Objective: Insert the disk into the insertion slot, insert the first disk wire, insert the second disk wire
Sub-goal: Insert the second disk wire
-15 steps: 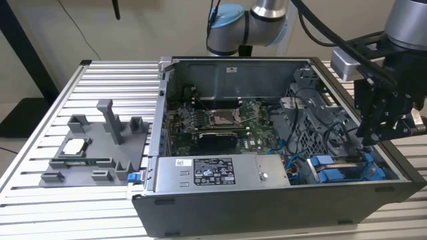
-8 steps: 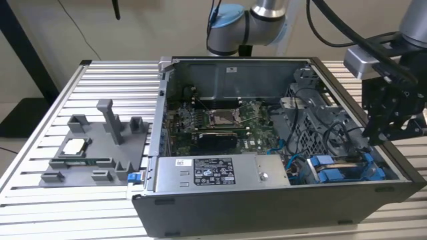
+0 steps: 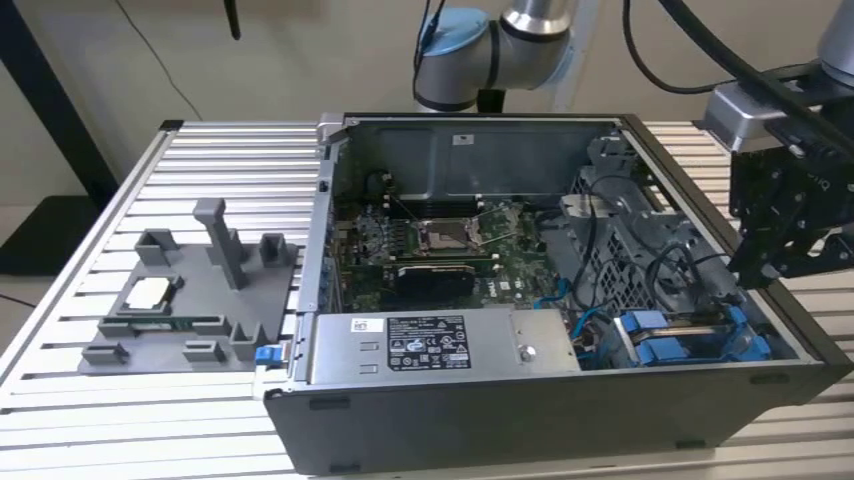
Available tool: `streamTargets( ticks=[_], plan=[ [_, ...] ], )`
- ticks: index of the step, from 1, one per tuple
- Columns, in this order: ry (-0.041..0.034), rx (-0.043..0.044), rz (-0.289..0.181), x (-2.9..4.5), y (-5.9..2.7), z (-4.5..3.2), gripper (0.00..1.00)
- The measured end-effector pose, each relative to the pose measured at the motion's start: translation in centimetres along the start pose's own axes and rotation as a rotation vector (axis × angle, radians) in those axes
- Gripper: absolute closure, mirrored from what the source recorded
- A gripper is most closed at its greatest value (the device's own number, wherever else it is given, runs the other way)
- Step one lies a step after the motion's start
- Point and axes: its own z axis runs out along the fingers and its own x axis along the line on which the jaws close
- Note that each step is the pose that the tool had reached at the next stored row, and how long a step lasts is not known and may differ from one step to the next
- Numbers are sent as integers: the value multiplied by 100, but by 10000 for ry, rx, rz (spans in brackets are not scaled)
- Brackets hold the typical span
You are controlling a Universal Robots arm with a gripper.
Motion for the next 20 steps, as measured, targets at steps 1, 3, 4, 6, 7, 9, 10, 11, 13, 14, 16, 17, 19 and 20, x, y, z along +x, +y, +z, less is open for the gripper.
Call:
streamTargets(
  ticks=[1,3,4,6,7,9,10,11,13,14,16,17,19,20],
  plan=[
    [-21,-142,2,-2,-5,1,73],
    [-192,-330,15,-3,-22,2,73],
    [-320,-380,24,-4,-36,3,73],
    [-607,-450,46,-5,-68,6,73],
    [-737,-483,55,-6,-87,7,73],
    [-874,-553,67,-5,-123,12,73],
    [-904,-599,71,-3,-144,14,73],
    [-907,-666,74,0,-168,16,73],
    [-899,-873,82,8,-217,21,73],
    [-894,-1009,88,11,-239,24,73],
    [-883,-1270,100,18,-286,29,73],
    [-878,-1392,105,21,-311,31,73],
    [-870,-1616,116,34,-359,37,73],
    [-865,-1724,120,43,-383,39,73]
  ],
)
